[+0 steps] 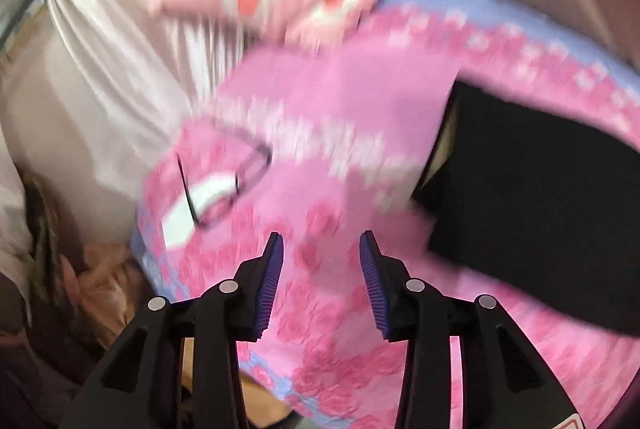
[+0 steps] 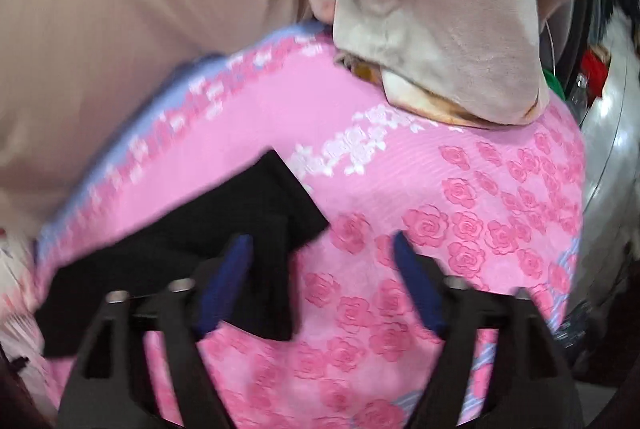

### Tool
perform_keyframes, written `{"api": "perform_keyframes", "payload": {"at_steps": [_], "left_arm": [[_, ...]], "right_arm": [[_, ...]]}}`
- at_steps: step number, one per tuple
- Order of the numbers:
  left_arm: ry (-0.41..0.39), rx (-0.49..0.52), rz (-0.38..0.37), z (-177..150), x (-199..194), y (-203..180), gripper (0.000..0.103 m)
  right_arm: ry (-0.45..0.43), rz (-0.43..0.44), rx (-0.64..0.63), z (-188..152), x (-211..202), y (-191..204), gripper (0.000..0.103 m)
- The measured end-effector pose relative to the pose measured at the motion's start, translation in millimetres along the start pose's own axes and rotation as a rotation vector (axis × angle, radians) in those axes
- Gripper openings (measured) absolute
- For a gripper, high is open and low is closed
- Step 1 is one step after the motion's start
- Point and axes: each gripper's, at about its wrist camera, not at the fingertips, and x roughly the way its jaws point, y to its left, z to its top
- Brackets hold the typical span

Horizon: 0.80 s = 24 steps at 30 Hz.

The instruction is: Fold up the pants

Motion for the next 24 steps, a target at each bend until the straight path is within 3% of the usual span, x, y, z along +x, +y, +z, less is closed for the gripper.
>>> {"api": "perform_keyframes", "payload": {"at_steps": [3, 6, 7, 8, 10, 13, 16, 17, 18, 19, 20, 21, 22, 24], "left_arm": [[-0.149, 0.086, 0.012, 12.3, -46.2, -43.2, 0.062], [-0.266, 0.191, -0.080, 9.9, -92.9, -105.2, 0.065], [-0.291, 0.227, -0.130, 4.9, -109.3, -130.3, 0.068], [-0.301, 0.254, -0.171, -0.4, -122.5, -150.1, 0.071], [-0.317, 0.305, -0.239, -12.5, -143.0, -188.1, 0.074], [-0.301, 0.365, -0.325, -32.7, -164.8, -234.0, 0.075], [-0.278, 0.379, -0.391, -49.3, -181.8, -257.8, 0.075], [-0.278, 0.392, -0.399, -55.5, -186.4, -265.8, 0.076], [-0.272, 0.404, -0.404, -61.5, -188.8, -272.0, 0.077], [-0.267, 0.419, -0.415, -67.5, -189.2, -276.3, 0.078], [-0.266, 0.426, -0.414, -72.8, -190.6, -282.0, 0.078], [-0.265, 0.441, -0.398, -78.7, -190.3, -287.3, 0.078], [-0.262, 0.458, -0.373, -84.4, -189.8, -292.6, 0.078], [-0.234, 0.468, -0.344, -89.9, -183.8, -297.1, 0.078]], "right_arm": [[0.090, 0.067, 0.035, 16.0, 28.7, 11.2, 0.079], [0.169, 0.036, 0.016, 16.3, 61.8, 16.2, 0.076], [0.217, 0.047, -0.011, 13.4, 77.6, 22.9, 0.059], [0.249, 0.050, -0.058, 9.4, 87.4, 31.0, 0.033], [0.274, 0.031, -0.154, 1.8, 93.8, 48.8, 0.009], [0.170, 0.013, -0.314, 18.7, 67.0, 89.0, 0.008], [-0.090, 0.070, -0.414, 71.3, -4.4, 121.7, 0.008], [-0.120, 0.060, -0.459, 78.6, -12.1, 126.2, 0.011], [-0.118, 0.049, -0.516, 82.5, -10.1, 128.2, 0.014], [-0.091, 0.003, -0.579, 82.0, 4.8, 123.0, 0.025], [-0.071, -0.055, -0.603, 78.9, 20.4, 114.3, 0.054], [-0.036, -0.137, -0.603, 73.6, 43.0, 98.4, 0.071], [0.031, -0.234, -0.569, 66.2, 71.3, 72.1, 0.073], [0.122, -0.269, -0.464, 55.2, 90.3, 34.3, 0.059]]}}
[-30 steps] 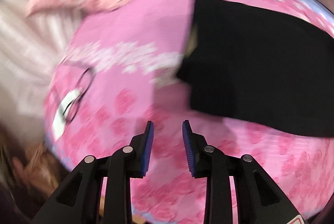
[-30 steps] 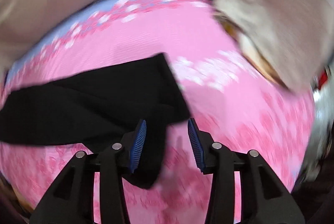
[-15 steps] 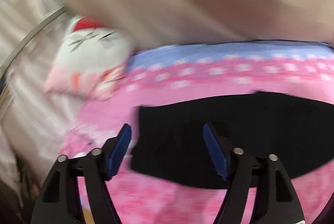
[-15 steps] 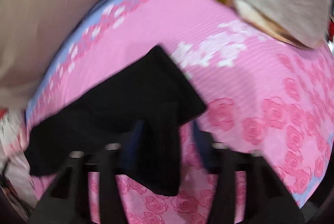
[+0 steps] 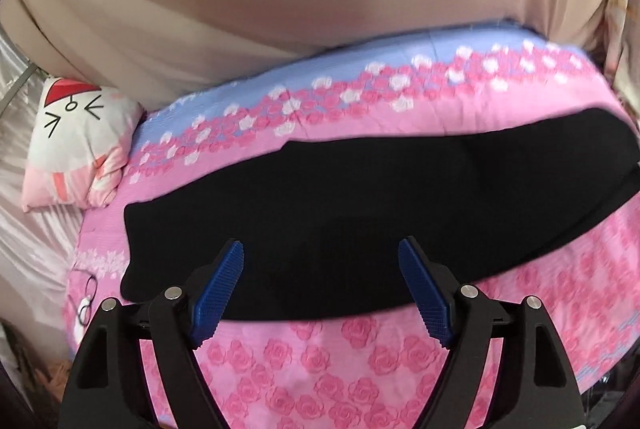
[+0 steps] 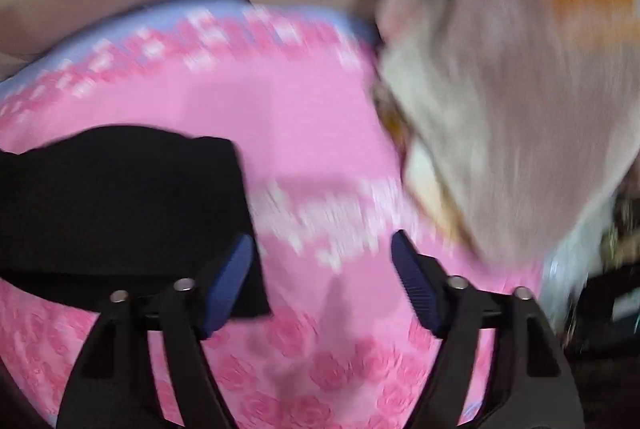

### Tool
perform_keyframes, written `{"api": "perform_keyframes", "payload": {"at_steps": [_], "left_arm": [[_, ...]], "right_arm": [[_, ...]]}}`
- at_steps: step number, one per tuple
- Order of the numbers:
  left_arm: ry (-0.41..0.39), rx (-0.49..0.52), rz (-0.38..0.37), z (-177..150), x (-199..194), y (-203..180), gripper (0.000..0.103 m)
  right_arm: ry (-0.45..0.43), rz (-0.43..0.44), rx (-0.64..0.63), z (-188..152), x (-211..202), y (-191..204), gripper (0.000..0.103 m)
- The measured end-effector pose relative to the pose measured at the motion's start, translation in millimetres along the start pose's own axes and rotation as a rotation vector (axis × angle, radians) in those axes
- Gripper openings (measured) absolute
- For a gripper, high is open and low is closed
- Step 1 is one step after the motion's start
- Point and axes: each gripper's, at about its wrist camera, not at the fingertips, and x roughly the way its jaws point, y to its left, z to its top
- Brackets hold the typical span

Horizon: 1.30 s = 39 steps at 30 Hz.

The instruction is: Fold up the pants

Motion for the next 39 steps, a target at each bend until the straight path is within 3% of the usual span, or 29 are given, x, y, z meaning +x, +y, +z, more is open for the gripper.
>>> {"api": "perform_keyframes", "payload": {"at_steps": [2, 4, 9, 11, 15, 18, 20, 22, 24, 27, 30, 31, 33, 35, 39], "left_arm": [[0.019, -0.011, 0.021, -4.5, 2.2, 2.3, 0.078], [0.040, -0.027, 0.033, -8.4, 5.6, 5.2, 0.078], [0.072, -0.099, -0.011, -3.3, 12.2, 2.4, 0.078], [0.055, -0.087, -0.035, 6.5, 9.8, -9.4, 0.078], [-0.011, -0.006, -0.047, 23.0, -0.2, -42.5, 0.079], [-0.017, 0.033, -0.076, 31.0, -1.1, -65.2, 0.081], [-0.009, 0.051, -0.080, 35.7, -0.9, -77.1, 0.081], [-0.002, 0.071, -0.073, 39.2, -2.0, -85.3, 0.081], [0.000, 0.097, -0.079, 41.1, -2.2, -92.2, 0.083], [0.032, 0.121, -0.087, 37.3, 9.6, -100.8, 0.086], [0.071, 0.135, -0.070, 32.1, 18.4, -105.0, 0.086], [0.074, 0.136, -0.066, 30.2, 18.6, -104.4, 0.086], [0.080, 0.131, -0.066, 24.1, 21.8, -101.1, 0.086], [0.090, 0.129, -0.049, 17.4, 27.3, -97.8, 0.086], [0.129, 0.121, -0.017, 3.4, 41.0, -88.8, 0.086]], "right_arm": [[-0.024, 0.046, 0.114, -14.8, -6.0, -11.6, 0.060], [-0.062, 0.210, 0.249, -25.9, -19.9, -12.4, 0.060], [0.029, 0.465, 0.432, -29.1, 7.9, 13.1, 0.059], [0.081, 0.429, 0.474, -35.3, 23.4, 23.8, 0.060], [0.027, 0.370, 0.530, -37.7, 28.8, 34.4, 0.059], [0.001, 0.311, 0.575, -27.8, 37.4, 35.6, 0.014], [-0.019, 0.316, 0.589, -23.5, 30.5, 31.8, 0.007], [-0.103, 0.291, 0.574, -23.6, 1.7, 20.2, 0.007], [-0.120, 0.265, 0.571, -30.7, -9.8, 7.8, 0.007], [0.041, 0.223, 0.475, -49.7, 37.8, 6.6, 0.008], [0.015, 0.217, 0.428, -47.3, 25.1, 4.7, 0.021], [-0.020, 0.160, 0.416, -45.2, 9.6, 4.0, 0.029], [-0.097, 0.068, 0.379, -43.4, -18.7, 7.3, 0.029], [-0.165, 0.126, 0.294, -30.8, -44.9, 30.5, 0.028], [-0.133, 0.412, 0.009, 19.1, -52.5, 140.6, 0.027]]}}
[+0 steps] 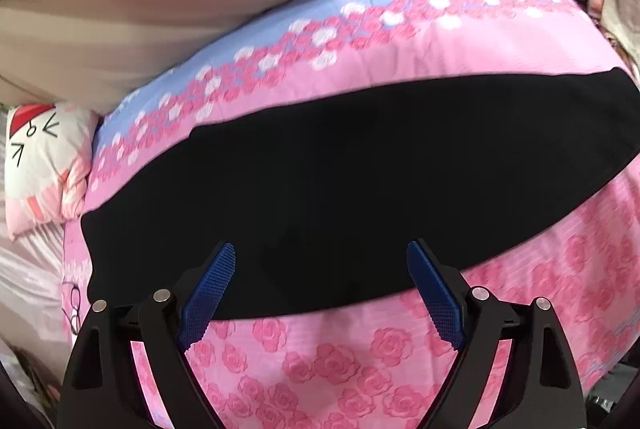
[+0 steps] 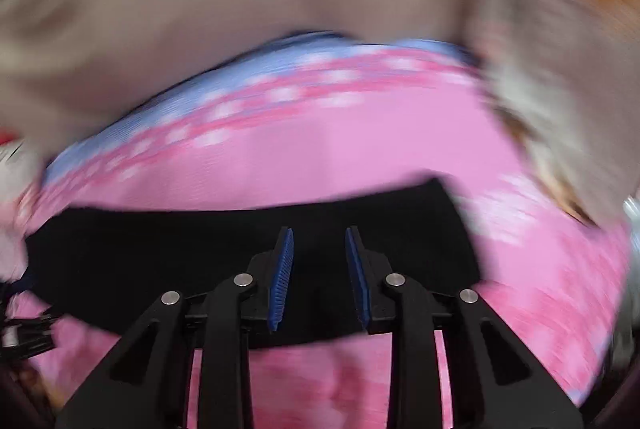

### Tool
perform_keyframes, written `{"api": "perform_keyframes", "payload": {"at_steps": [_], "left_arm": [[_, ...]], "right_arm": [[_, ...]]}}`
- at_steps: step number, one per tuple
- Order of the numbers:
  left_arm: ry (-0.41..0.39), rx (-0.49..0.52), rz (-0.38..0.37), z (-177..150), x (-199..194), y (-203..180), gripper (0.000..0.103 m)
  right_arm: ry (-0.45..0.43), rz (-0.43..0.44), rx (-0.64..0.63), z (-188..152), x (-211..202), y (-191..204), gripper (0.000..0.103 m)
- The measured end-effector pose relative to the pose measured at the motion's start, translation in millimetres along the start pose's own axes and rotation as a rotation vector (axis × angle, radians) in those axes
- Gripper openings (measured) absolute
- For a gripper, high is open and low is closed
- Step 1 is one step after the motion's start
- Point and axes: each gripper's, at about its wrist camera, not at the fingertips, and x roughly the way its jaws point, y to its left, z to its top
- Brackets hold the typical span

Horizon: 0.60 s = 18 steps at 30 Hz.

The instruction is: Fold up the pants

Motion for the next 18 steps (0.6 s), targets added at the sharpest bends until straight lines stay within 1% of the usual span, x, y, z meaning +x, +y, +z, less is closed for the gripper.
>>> {"api": "perform_keyframes", "payload": {"at_steps": [1, 3, 4, 5, 6, 7, 8, 10, 12, 15, 16, 18], "left_arm": [[0.009, -0.002, 0.010, -2.4, 2.5, 2.4, 0.086], [0.030, -0.023, 0.019, -8.0, 8.0, 12.4, 0.086], [0.036, -0.036, 0.024, -9.9, 9.6, 18.2, 0.086], [0.040, -0.055, 0.034, -13.3, 11.1, 27.5, 0.086], [0.043, -0.068, 0.043, -16.0, 12.1, 35.2, 0.086], [0.046, -0.085, 0.054, -19.8, 13.0, 44.6, 0.086], [0.048, -0.099, 0.064, -23.2, 13.8, 52.6, 0.086], [0.057, -0.136, 0.083, -33.3, 16.4, 74.4, 0.086], [0.067, -0.170, 0.096, -41.8, 19.4, 93.7, 0.086], [0.083, -0.220, 0.112, -55.7, 27.3, 127.9, 0.086], [0.085, -0.231, 0.121, -59.7, 30.2, 139.3, 0.086], [0.083, -0.239, 0.139, -64.8, 35.6, 156.9, 0.086]], "right_arm": [[0.016, 0.064, -0.039, 6.2, 11.3, 24.7, 0.027], [0.094, 0.229, -0.147, 20.7, 48.5, 97.2, 0.027], [0.111, 0.280, -0.183, 22.9, 59.3, 123.6, 0.027], [0.145, 0.363, -0.228, 28.6, 76.5, 162.5, 0.027], [0.174, 0.427, -0.251, 35.0, 91.9, 193.3, 0.027], [0.199, 0.470, -0.260, 39.3, 103.6, 214.3, 0.027], [0.237, 0.521, -0.274, 47.1, 122.0, 244.1, 0.027], [0.288, 0.561, -0.311, 56.4, 151.2, 288.9, 0.027], [0.361, 0.564, -0.354, 65.5, 188.8, 334.3, 0.027], [0.451, 0.539, -0.420, 59.6, 226.2, 376.8, 0.027], [0.477, 0.523, -0.446, 54.8, 234.2, 385.2, 0.026], [0.499, 0.502, -0.481, 41.2, 242.7, 396.0, 0.026]]}}
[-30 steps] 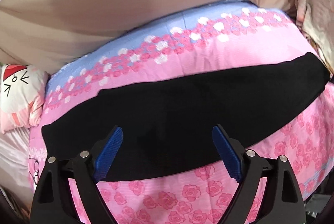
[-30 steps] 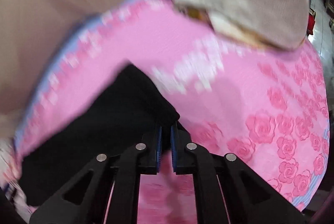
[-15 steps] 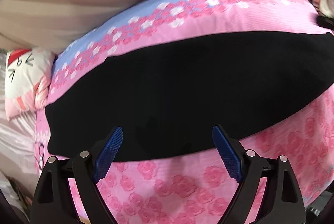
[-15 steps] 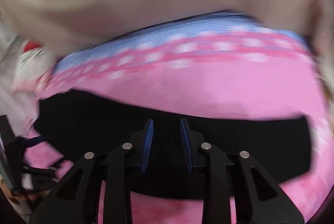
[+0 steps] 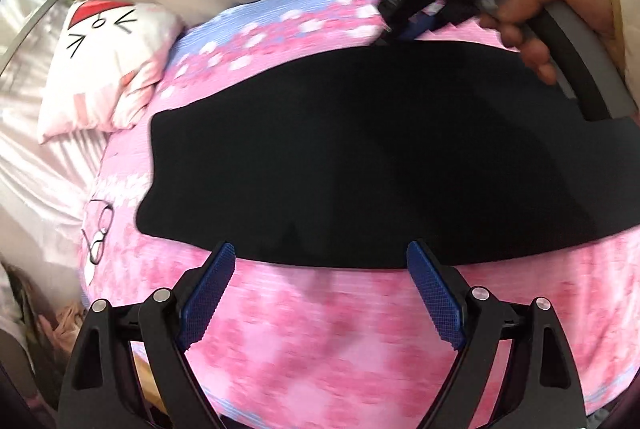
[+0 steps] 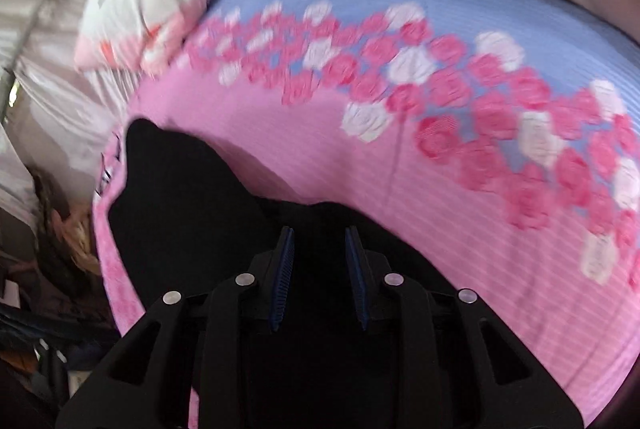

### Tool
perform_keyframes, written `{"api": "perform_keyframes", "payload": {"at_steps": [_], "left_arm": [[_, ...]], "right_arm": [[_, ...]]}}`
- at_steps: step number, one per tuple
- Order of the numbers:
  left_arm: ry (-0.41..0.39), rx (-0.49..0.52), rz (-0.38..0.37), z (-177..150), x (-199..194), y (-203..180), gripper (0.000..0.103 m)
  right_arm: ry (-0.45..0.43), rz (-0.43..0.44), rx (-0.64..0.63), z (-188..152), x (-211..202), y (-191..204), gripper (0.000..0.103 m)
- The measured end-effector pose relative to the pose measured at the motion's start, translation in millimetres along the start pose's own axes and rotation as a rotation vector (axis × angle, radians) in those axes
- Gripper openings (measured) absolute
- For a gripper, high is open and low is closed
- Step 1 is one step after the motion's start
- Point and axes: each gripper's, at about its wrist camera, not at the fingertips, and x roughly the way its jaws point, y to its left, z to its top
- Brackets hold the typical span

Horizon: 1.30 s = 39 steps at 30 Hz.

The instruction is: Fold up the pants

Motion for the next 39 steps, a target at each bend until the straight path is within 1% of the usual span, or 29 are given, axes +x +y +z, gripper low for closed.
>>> {"api": "perform_keyframes", "payload": {"at_steps": [1, 5, 6, 7, 8, 9, 10, 11, 12, 13, 14, 15, 17, 18, 19, 20, 21, 22, 24, 25, 26, 28, 30, 31, 33, 34, 36, 37, 39], "left_arm": [[0.000, -0.004, 0.010, 1.4, 5.8, 9.4, 0.086], [0.020, -0.040, 0.004, 9.8, 29.5, 37.6, 0.086], [0.022, -0.048, 0.001, 12.4, 35.0, 44.3, 0.086], [0.022, -0.053, -0.003, 14.7, 40.2, 49.9, 0.086], [0.025, -0.051, -0.003, 18.0, 47.7, 54.0, 0.086], [0.029, -0.044, 0.002, 19.9, 54.2, 56.1, 0.086], [0.034, -0.036, 0.009, 21.2, 62.0, 58.6, 0.086], [0.048, -0.023, 0.022, 21.6, 71.3, 60.2, 0.086], [0.058, -0.012, 0.026, 21.5, 78.5, 61.8, 0.086], [0.062, -0.008, 0.035, 21.5, 83.9, 65.3, 0.086], [0.061, -0.010, 0.035, 20.9, 86.5, 69.5, 0.086], [0.061, -0.014, 0.025, 19.9, 89.6, 74.3, 0.086], [0.071, -0.021, 0.022, 17.1, 97.0, 81.1, 0.086], [0.081, -0.024, 0.022, 15.2, 102.0, 83.7, 0.086], [0.086, -0.029, 0.014, 13.7, 106.6, 85.9, 0.087], [0.083, -0.034, 0.005, 13.1, 108.3, 87.4, 0.089], [0.075, -0.041, 0.000, 14.3, 109.8, 90.1, 0.090], [0.069, -0.043, 0.010, 15.8, 111.7, 92.2, 0.098], [0.057, -0.038, 0.017, 19.8, 117.0, 97.5, 0.098], [0.051, -0.044, 0.017, 21.8, 118.0, 102.3, 0.098], [0.045, -0.050, 0.026, 22.6, 116.7, 107.4, 0.098], [0.021, -0.054, 0.061, 21.5, 108.0, 118.2, 0.098], [-0.017, -0.077, 0.051, 13.4, 93.3, 131.9, 0.098], [-0.027, -0.098, 0.035, 7.4, 84.7, 140.2, 0.098], [-0.038, -0.129, 0.016, -3.4, 71.2, 152.3, 0.098], [-0.038, -0.140, 0.018, -8.9, 65.2, 158.3, 0.098], [-0.034, -0.151, 0.023, -17.2, 57.7, 167.0, 0.098], [-0.033, -0.154, 0.030, -20.3, 55.7, 170.5, 0.098], [-0.029, -0.168, 0.042, -28.4, 51.8, 181.3, 0.098]], "right_arm": [[0.003, -0.014, -0.004, 0.1, 4.6, 2.0, 0.025], [-0.012, -0.075, -0.052, 7.9, 16.4, 12.5, 0.011], [-0.033, -0.069, -0.023, 12.2, 13.1, 6.0, 0.010], [-0.072, -0.045, 0.055, 17.6, 7.4, -10.4, 0.010], [-0.101, -0.060, 0.103, 20.8, 6.1, -22.5, 0.003], [-0.123, -0.157, 0.129, 23.0, 7.5, -35.0, 0.003], [-0.137, -0.154, 0.140, 23.8, 8.7, -44.6, 0.000], [-0.143, -0.133, 0.171, 24.0, 4.1, -50.4, 0.000], [-0.177, -0.151, 0.201, 22.5, -7.9, -53.2, 0.002], [-0.255, -0.160, 0.204, 17.0, -29.9, -49.9, 0.002], [-0.309, -0.142, 0.171, 9.9, -48.0, -39.8, 0.002], [-0.305, -0.114, 0.124, 3.1, -56.0, -27.1, 0.002], [-0.214, -0.061, 0.014, -13.2, -50.2, 3.6, 0.002], [-0.140, -0.043, -0.050, -20.8, -34.8, 18.7, 0.002], [-0.081, -0.077, -0.097, -23.8, -15.1, 26.7, 0.001], [-0.064, -0.132, -0.109, -21.1, 1.4, 25.8, 0.000], [-0.089, -0.129, -0.087, -14.6, 8.0, 18.6, 0.000], [-0.159, -0.132, -0.012, -3.9, 4.9, 5.8, 0.000], [-0.228, -0.215, 0.104, 8.6, -12.6, -10.7, 0.003], [-0.287, -0.182, 0.121, 9.1, -29.1, -7.5, 0.003], [-0.318, -0.141, 0.111, 6.5, -41.7, 1.5, 0.004], [-0.312, -0.095, 0.003, -3.2, -55.0, 35.1, 0.007], [-0.246, -0.108, -0.210, -13.1, -44.7, 91.9, 0.007], [-0.209, -0.112, -0.328, -15.2, -31.3, 125.5, 0.007], [-0.165, -0.097, -0.461, -0.4, 3.7, 174.8, 0.007], [-0.150, -0.100, -0.509, 5.7, 23.2, 194.2, 0.010], [-0.107, -0.147, -0.652, 21.4, 70.2, 240.8, 0.034], [-0.102, -0.167, -0.691, 25.3, 86.6, 254.4, 0.050], [-0.088, -0.189, -0.766, 38.0, 119.9, 277.9, 0.050]]}}
